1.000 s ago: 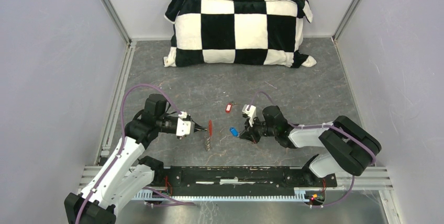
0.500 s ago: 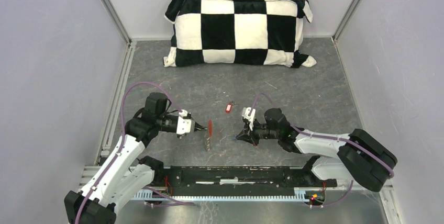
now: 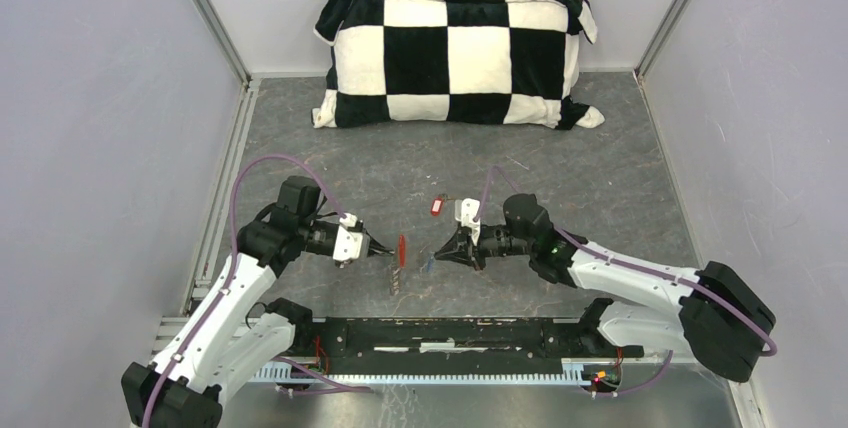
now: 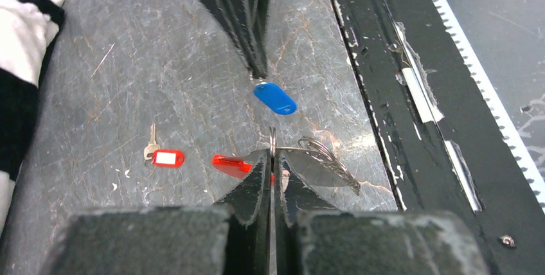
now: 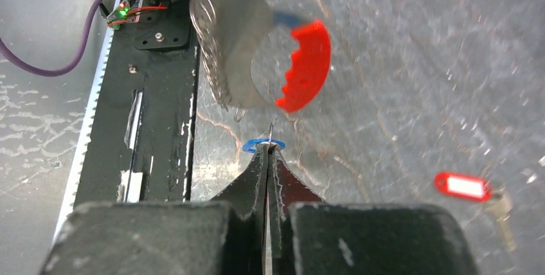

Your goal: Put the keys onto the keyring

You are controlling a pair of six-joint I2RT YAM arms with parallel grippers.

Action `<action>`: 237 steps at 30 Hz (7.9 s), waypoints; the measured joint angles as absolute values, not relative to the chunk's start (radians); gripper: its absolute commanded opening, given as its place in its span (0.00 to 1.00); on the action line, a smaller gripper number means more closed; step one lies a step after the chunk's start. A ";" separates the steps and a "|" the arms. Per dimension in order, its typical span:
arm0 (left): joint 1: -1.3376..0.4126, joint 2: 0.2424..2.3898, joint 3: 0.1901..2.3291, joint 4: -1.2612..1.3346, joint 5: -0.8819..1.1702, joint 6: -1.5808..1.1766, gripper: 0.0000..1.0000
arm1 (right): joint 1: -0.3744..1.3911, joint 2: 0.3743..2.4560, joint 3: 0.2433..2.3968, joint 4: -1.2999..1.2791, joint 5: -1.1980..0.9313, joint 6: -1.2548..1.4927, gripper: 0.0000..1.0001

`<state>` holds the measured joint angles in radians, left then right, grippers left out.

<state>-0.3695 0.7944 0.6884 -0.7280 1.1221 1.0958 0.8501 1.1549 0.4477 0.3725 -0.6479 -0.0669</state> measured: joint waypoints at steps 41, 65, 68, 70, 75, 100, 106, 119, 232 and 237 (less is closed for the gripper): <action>-0.402 0.975 1.069 -1.199 1.399 1.661 0.02 | 1.162 1.102 1.164 -0.515 -0.379 -0.896 0.00; -0.419 1.008 1.108 -1.199 1.438 1.361 0.02 | 1.243 1.138 1.223 -0.576 -0.172 -1.026 0.00; -0.422 1.008 1.108 -1.199 1.443 1.348 0.02 | 1.244 1.138 1.223 -0.575 -0.171 -1.039 0.00; -0.423 1.008 1.108 -1.199 1.444 1.340 0.02 | 1.247 1.138 1.223 -0.576 -0.171 -1.046 0.00; -0.423 1.009 1.108 -1.199 1.444 1.336 0.02 | 1.262 1.138 1.223 -0.565 -0.175 -1.056 0.00; -0.423 1.033 1.102 -1.198 1.441 1.333 0.02 | 1.300 1.148 1.234 -0.555 -0.187 -1.052 0.00; -0.423 1.034 1.102 -1.194 1.438 1.330 0.02 | 1.309 1.148 1.248 -0.555 -0.194 -1.052 0.00; -0.423 1.035 1.100 -1.172 1.423 1.305 0.02 | 1.316 1.156 1.255 -0.559 -0.199 -1.052 0.00; -0.423 1.029 1.089 -1.134 1.387 1.289 0.02 | 1.341 1.108 1.168 -0.524 -0.081 -1.000 0.00; -0.423 1.026 1.084 -1.132 1.386 1.290 0.02 | 1.341 1.120 1.168 -0.502 -0.074 -0.999 0.00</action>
<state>-0.4232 1.0260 1.0843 -1.1324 1.3861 1.2896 1.3407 1.1202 1.1675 -0.5018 -0.0742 -0.9993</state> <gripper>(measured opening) 0.043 0.006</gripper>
